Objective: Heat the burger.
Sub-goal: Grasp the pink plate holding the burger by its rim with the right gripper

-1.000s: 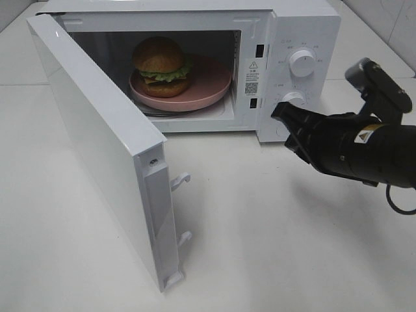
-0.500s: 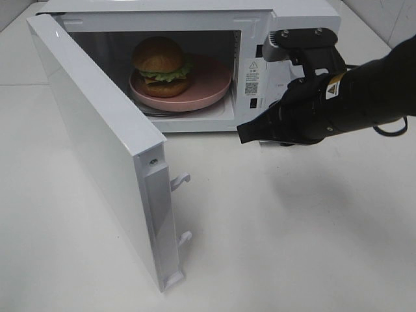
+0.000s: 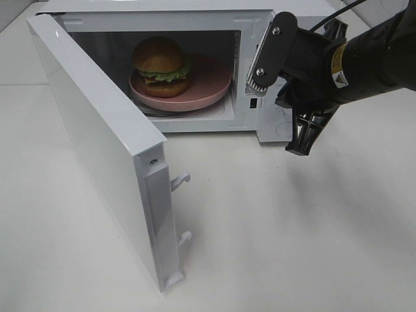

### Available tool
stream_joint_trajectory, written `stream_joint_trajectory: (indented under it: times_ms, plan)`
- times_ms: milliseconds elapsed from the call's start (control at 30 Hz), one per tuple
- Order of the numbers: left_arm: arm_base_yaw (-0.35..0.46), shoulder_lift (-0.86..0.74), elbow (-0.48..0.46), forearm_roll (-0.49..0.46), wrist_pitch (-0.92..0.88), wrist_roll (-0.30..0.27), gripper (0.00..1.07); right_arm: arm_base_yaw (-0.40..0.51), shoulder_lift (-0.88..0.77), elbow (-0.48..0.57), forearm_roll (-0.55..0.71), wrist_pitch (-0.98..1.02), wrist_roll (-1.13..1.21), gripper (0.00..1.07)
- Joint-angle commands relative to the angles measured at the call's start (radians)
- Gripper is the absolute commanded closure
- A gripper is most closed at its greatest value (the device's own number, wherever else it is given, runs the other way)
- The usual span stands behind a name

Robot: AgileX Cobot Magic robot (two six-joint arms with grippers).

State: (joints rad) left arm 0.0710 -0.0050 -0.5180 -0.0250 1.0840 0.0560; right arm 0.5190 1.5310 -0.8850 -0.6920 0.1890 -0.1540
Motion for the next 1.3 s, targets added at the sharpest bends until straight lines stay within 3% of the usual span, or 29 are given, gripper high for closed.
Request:
stream_joint_trajectory:
  times_ms: [33,433,600,667,700,733,767,833,1000,1100,1133,1167,1200,1233,1267,1300]
  plan:
    - [0.005,-0.014,0.0,-0.005,-0.013,0.003,0.09,-0.001,-0.01,-0.012,-0.071,0.002,-0.063,0.97]
    - [0.005,-0.014,0.0,-0.005,-0.013,0.003,0.09,-0.001,-0.01,-0.012,-0.01,0.069,-0.308,0.97]
    - [0.005,-0.014,0.0,-0.005,-0.013,0.003,0.09,-0.001,-0.01,-0.012,0.157,0.132,-0.473,1.01]
    - [0.005,-0.014,0.0,-0.005,-0.013,0.003,0.09,-0.001,-0.01,-0.025,0.326,0.189,-0.624,1.04]
    - [0.005,-0.014,0.0,-0.005,-0.013,0.003,0.09,-0.001,-0.01,-0.025,0.326,0.189,-0.624,1.04]
    - [0.005,-0.014,0.0,-0.005,-0.013,0.003,0.09,-0.001,-0.007,-0.047,0.429,0.241,-0.737,1.06]
    - [0.005,-0.014,0.0,-0.005,-0.013,0.003,0.09,-0.001,-0.007,-0.047,0.429,0.241,-0.737,1.06]
    - [0.005,-0.014,0.0,-0.005,-0.013,0.003,0.09,-0.004,-0.004,-0.093,0.55,0.337,-0.906,1.06]
    - [0.005,-0.014,0.0,-0.005,-0.013,0.003,0.09,-0.004,0.0,-0.158,0.583,0.419,-0.983,1.05]
    - [0.005,-0.014,0.0,-0.005,-0.013,0.003,0.09,-0.004,0.015,-0.185,0.583,0.424,-0.959,1.0]
    - [0.005,-0.014,0.0,-0.005,-0.013,0.003,0.09,-0.004,0.023,-0.191,0.591,0.41,-0.939,0.91]
    - [0.005,-0.014,0.0,-0.005,-0.013,0.003,0.09,-0.004,0.023,-0.191,0.591,0.41,-0.939,0.91]
    - [0.005,-0.014,0.0,-0.005,-0.013,0.003,0.09,-0.004,0.026,-0.195,0.593,0.402,-0.929,0.85]
    - [0.005,-0.014,0.0,-0.005,-0.013,0.003,0.09,-0.004,0.034,-0.196,0.595,0.38,-0.925,0.66]
    - [0.005,-0.014,0.0,-0.005,-0.013,0.003,0.09,-0.004,0.034,-0.196,0.595,0.38,-0.925,0.66]
    - [0.005,-0.014,0.0,-0.005,-0.013,0.003,0.09,-0.004,0.038,-0.196,0.595,0.366,-0.924,0.56]
